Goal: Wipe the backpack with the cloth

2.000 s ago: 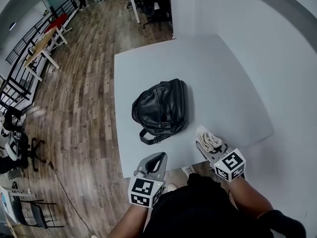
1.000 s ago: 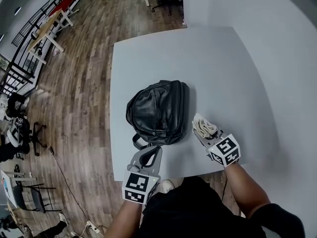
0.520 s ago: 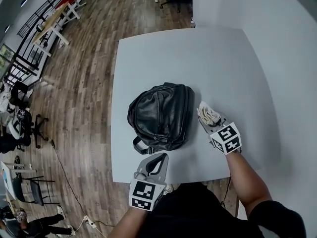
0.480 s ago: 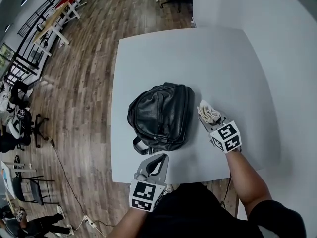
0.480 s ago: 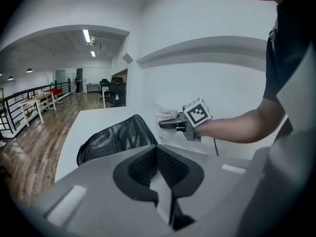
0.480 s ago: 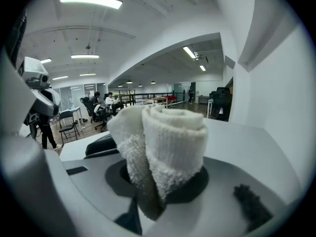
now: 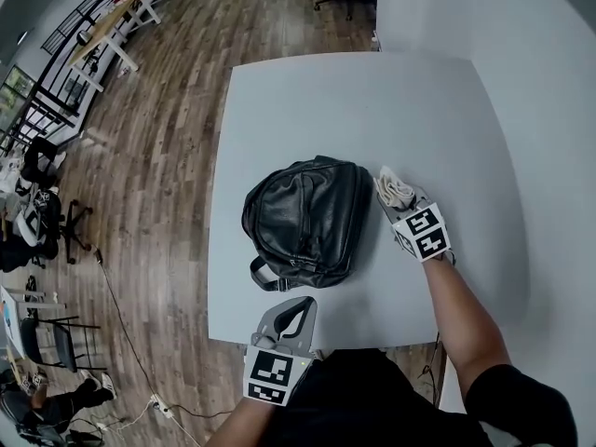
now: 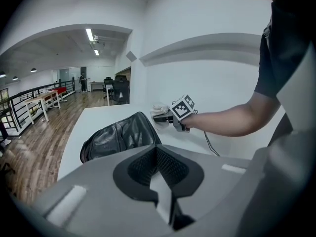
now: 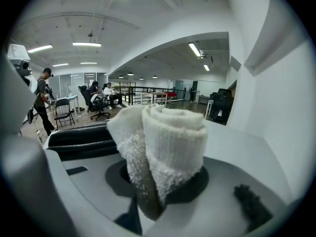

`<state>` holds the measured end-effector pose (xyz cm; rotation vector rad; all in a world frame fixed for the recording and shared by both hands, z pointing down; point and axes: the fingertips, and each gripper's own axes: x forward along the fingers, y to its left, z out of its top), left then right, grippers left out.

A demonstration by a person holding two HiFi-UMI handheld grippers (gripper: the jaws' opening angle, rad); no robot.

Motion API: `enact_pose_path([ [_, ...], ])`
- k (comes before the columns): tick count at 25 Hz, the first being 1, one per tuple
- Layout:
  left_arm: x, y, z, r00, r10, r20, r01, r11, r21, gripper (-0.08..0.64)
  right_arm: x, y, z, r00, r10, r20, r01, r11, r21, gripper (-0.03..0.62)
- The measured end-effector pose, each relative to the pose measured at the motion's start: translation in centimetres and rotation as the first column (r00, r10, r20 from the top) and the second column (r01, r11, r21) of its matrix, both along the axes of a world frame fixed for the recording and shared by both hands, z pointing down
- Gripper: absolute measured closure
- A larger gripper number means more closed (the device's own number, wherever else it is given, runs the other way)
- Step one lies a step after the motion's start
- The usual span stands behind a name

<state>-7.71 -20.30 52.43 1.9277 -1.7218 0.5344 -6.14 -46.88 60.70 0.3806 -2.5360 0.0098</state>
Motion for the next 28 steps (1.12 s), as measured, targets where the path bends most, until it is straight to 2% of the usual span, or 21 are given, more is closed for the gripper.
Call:
enact_pose_path([
  [9,-0.9,0.2,0.2,0.999,-0.052,-0.017,0.052,0.999,0.004,0.554,-1.0,0.3,0.1,1.000,-0.026,-0.005,0.026,1.000,-0.001,0.506],
  [28,-0.6,1.6,-0.8,0.999,-0.030,-0.025,0.031,0.999,0.039,0.554,0.2,6.2,-0.3,0.998,-0.066,-0.013,0.066,0.998,-0.010,0.506],
])
